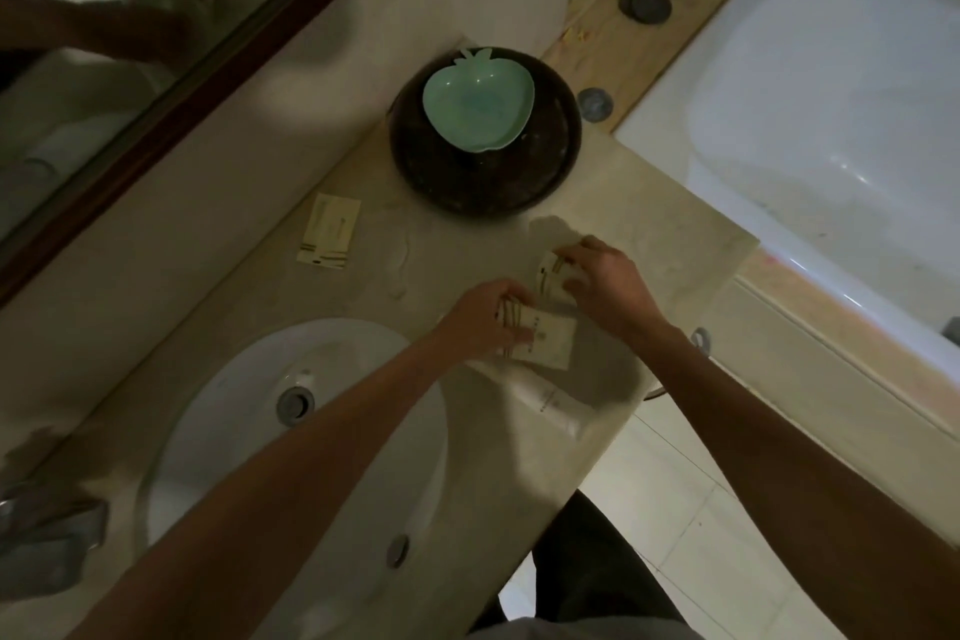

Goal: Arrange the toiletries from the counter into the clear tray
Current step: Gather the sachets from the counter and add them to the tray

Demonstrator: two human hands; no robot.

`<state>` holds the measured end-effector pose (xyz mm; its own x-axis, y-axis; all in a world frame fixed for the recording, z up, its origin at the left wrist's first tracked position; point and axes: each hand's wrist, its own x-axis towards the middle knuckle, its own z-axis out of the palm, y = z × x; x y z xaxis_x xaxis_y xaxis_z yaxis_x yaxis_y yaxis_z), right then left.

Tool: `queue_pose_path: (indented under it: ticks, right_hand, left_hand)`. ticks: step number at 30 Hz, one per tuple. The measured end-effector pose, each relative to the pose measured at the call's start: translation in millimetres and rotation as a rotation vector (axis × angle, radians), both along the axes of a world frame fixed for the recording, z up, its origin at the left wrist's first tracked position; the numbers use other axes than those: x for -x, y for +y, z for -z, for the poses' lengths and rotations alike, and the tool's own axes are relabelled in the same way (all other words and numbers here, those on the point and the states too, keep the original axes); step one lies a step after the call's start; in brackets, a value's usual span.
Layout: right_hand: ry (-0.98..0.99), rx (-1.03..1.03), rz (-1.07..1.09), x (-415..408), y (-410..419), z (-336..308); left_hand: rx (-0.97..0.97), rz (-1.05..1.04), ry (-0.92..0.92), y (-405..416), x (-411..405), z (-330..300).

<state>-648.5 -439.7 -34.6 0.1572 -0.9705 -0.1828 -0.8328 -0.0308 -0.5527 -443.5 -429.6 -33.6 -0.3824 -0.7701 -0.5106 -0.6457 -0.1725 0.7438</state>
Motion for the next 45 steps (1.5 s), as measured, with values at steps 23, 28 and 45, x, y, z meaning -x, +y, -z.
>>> queue_pose_path:
  ticks: [23,28,45]
  right_hand:
    - [0.116,-0.012,-0.108,-37.2,14.3,23.8]
    - [0.073,-0.038,-0.038,-42.8,17.3,23.5]
    - [0.213,-0.060,-0.050,-60.8,30.8,19.3]
  left_hand:
    - [0.259,-0.769,-0.697,-66.6,-150.1,43.8]
    - [0.283,-0.790,-0.360,-66.3,-154.2,33.0]
    - [0.309,0.039,-0.554,-46.4,-112.5,15.3]
